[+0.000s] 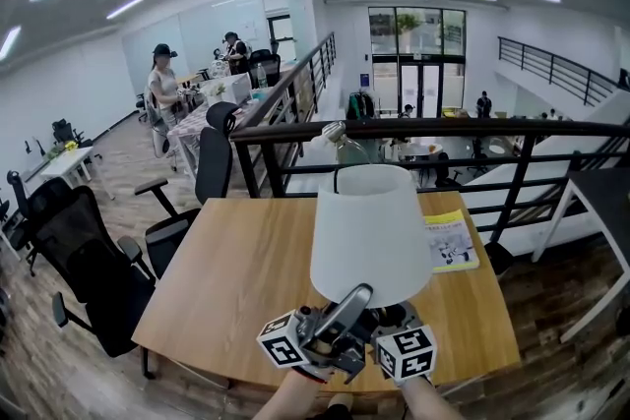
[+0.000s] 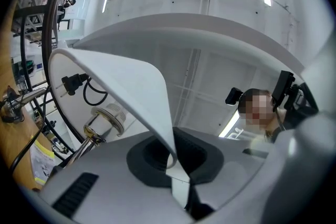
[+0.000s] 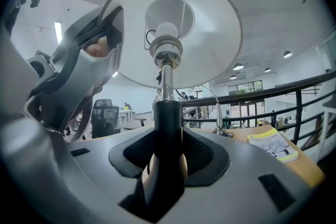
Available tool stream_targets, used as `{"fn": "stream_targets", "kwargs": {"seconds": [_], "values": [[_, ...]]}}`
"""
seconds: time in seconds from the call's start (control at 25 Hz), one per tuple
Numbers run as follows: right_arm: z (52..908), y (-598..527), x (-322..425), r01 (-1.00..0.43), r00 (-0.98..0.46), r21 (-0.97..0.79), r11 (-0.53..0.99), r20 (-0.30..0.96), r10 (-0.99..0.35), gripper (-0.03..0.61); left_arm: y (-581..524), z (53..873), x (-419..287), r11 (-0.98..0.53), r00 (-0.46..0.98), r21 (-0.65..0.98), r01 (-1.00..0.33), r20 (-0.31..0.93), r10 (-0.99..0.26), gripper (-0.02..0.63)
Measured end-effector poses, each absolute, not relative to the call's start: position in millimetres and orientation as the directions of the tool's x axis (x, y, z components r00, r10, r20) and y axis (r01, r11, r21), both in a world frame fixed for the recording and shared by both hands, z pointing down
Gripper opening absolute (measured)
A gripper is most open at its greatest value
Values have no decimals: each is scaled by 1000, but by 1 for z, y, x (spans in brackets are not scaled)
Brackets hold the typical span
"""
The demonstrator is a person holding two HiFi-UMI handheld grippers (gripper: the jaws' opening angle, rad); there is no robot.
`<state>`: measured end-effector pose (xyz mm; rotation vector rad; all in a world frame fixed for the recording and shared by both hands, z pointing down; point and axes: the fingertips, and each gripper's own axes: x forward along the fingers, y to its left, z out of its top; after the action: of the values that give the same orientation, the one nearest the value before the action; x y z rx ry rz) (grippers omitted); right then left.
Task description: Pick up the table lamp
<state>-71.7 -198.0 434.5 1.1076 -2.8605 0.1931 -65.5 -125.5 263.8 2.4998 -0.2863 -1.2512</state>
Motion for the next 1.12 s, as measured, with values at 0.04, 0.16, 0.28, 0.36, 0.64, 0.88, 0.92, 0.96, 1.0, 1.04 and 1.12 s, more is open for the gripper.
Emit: {"fn": "stream_targets", "kwargs": {"seconds": [0.04,0.16,0.28,0.36,0.64,0.88,0.92,0.96,1.0,1.04,1.12], "values": [[434,-198,-72,-674,-739,-90,733,106,-666,160,-125,263,-66,-927,594,375,-31,-739,-319,11],[431,-197,-71,-673,-739,-84,734,101,-666,160,-122,262,-65,-929,591,368,-32,-743,-314,11],[428,-195,-72,-675,-738,-79,734,98,-668,160,-119,258,-67,-932,588,360,-32,-748,-309,11],[424,-194,-74,-674,-738,-78,734,91,-668,160,-117,255,-68,-935,586,354,-32,-751,-304,11],[416,-190,-78,-672,-740,-72,737,72,-669,160,-108,250,-71,-940,586,339,-41,-754,-297,11],[415,-188,-82,-671,-742,-75,738,61,-668,160,-104,248,-74,-941,587,335,-53,-751,-300,11],[415,-188,-84,-669,-744,-76,740,61,-666,160,-103,248,-75,-941,587,335,-55,-751,-302,11],[415,-187,-85,-667,-745,-76,741,60,-664,160,-102,249,-76,-940,587,336,-58,-751,-304,11],[415,-186,-86,-666,-746,-75,742,59,-663,160,-102,249,-76,-940,586,336,-60,-750,-305,11],[414,-186,-86,-665,-747,-74,743,57,-663,160,-101,249,-77,-940,586,335,-62,-750,-306,11],[414,-185,-87,-665,-747,-73,744,53,-662,160,-100,248,-77,-940,587,335,-64,-749,-307,11]]}}
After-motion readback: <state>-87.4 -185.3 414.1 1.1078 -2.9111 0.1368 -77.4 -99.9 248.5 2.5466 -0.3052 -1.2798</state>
